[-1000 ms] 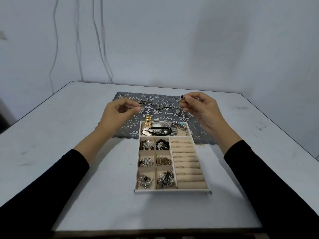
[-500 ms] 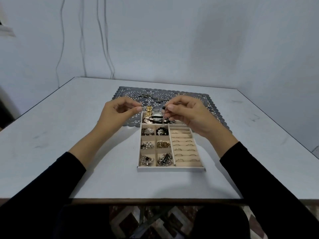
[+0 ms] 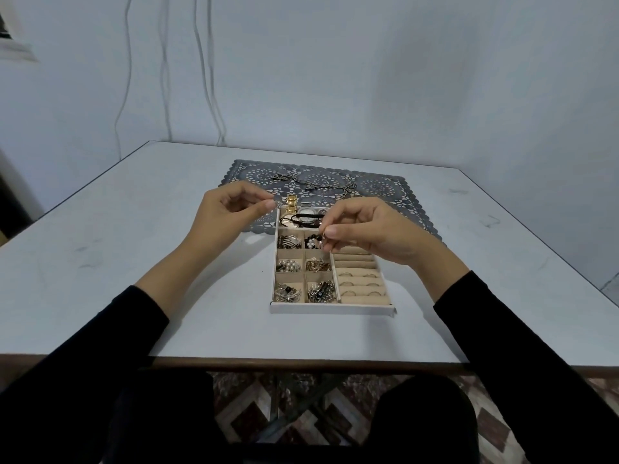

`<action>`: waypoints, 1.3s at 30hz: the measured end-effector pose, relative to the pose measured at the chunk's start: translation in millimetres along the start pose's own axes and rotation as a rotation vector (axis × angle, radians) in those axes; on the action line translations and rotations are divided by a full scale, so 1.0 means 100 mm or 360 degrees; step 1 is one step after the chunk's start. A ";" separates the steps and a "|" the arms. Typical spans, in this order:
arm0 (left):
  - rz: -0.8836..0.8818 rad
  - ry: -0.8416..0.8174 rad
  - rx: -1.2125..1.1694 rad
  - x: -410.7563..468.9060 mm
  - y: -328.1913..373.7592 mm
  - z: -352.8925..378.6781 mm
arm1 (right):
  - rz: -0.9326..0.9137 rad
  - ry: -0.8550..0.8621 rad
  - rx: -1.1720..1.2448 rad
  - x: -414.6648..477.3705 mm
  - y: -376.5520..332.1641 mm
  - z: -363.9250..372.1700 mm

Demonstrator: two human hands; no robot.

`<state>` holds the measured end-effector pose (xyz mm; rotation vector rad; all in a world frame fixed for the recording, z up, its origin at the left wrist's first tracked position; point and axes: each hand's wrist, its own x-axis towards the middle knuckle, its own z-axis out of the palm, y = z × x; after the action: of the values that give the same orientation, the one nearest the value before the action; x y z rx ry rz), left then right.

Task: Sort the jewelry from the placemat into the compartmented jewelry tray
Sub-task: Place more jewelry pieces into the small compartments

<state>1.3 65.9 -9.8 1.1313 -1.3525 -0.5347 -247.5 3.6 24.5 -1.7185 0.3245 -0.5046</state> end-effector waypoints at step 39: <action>-0.0023 -0.0022 0.0021 -0.01 -0.02 0.01 | 0.0151 -0.0067 -0.1074 -0.10 0.03 0.17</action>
<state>0.4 65.6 -12.3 1.1508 -1.3622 -0.5455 -247.3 22.5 17.2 -2.3462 0.5900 -0.3007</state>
